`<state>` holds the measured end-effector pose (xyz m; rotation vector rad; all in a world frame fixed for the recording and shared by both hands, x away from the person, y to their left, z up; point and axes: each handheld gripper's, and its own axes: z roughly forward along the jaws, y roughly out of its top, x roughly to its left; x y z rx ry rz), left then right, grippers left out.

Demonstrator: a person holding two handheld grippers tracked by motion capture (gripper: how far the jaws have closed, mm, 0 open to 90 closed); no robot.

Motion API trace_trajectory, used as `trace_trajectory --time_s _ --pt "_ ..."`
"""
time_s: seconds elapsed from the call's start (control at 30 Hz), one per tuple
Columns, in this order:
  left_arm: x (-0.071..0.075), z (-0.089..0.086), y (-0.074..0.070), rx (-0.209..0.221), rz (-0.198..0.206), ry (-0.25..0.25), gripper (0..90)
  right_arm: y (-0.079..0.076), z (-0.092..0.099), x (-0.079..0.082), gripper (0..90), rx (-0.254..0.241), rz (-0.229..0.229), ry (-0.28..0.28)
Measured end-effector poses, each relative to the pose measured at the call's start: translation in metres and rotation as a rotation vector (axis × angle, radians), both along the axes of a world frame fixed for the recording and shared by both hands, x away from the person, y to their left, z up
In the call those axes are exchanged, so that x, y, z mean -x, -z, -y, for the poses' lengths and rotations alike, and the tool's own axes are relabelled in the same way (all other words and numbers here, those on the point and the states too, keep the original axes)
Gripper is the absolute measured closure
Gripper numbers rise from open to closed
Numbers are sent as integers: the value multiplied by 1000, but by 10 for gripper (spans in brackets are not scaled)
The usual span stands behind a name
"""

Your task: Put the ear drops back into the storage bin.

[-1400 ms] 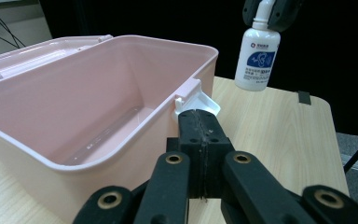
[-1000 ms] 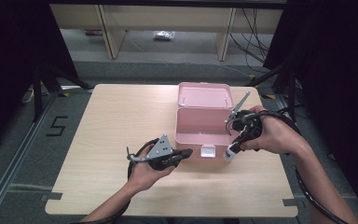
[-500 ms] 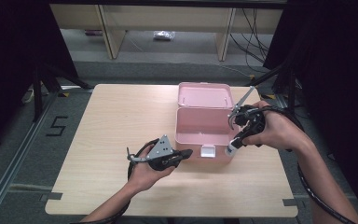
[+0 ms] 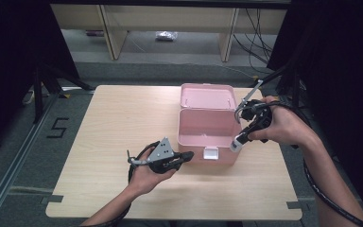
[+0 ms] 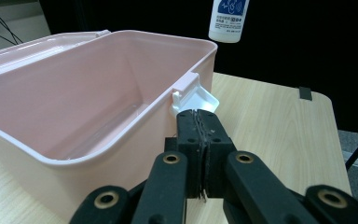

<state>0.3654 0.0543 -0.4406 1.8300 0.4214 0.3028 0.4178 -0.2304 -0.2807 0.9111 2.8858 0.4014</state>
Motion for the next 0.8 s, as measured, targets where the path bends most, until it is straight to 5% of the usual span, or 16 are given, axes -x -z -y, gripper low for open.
trace_trajectory --time_s 0.8 --pt "3 -8 3 15 -5 -20 865 7 7 -21 721 -17 19 96"
